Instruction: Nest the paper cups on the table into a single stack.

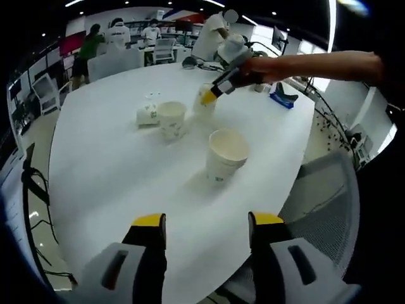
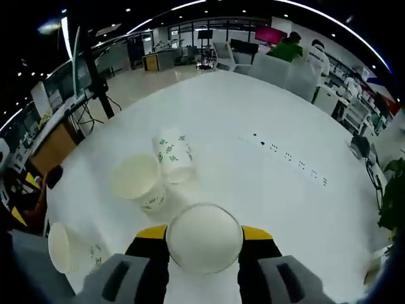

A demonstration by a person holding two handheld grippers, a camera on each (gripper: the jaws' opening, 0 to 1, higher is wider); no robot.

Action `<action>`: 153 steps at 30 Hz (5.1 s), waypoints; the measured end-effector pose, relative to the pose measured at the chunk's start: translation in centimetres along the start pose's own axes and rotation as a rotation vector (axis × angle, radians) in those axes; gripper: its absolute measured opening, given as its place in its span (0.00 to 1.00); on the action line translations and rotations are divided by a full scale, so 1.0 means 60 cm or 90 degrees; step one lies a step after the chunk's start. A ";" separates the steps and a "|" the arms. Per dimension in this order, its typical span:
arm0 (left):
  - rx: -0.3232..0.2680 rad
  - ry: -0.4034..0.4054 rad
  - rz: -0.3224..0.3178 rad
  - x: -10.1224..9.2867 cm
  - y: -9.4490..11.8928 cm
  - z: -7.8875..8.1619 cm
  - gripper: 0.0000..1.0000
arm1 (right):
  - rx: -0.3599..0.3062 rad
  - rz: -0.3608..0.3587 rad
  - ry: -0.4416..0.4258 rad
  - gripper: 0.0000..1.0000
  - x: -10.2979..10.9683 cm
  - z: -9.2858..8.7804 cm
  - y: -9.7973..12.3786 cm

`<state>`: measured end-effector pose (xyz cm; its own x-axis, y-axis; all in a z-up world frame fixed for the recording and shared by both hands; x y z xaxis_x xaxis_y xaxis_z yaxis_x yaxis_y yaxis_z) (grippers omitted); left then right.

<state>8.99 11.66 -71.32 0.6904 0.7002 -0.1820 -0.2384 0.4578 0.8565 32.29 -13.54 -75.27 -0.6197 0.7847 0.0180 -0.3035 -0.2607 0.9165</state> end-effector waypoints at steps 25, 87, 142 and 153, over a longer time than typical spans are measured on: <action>-0.123 0.001 -0.042 -0.011 0.017 0.099 0.57 | -0.235 0.243 0.025 0.41 0.195 0.028 0.204; -0.286 -0.161 -0.100 -0.090 0.077 0.156 0.00 | -0.267 0.414 0.080 0.56 0.388 0.044 0.263; -0.101 -0.251 -0.031 -0.062 0.025 0.107 0.00 | -0.157 0.306 0.126 0.53 0.391 -0.088 0.210; 0.019 -0.372 -0.045 -0.082 -0.018 0.130 0.00 | -0.116 0.147 0.179 0.67 0.320 -0.168 0.198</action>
<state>11.16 3.45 -67.61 0.9677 0.2470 0.0505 -0.1654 0.4710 0.8665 9.50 -7.27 -68.10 -0.8530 0.5156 0.0816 -0.2409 -0.5275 0.8147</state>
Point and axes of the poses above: the point that each gripper's makers call its tool centre point, and the gripper's own axes: y roughly backward along the fingers, x roughly to its left, z roughly out of its top, the point moved 3 cm from there along y, roughly backward along the fingers, and after that the axes turned 14 degrees about x, right-handed, at the moved point
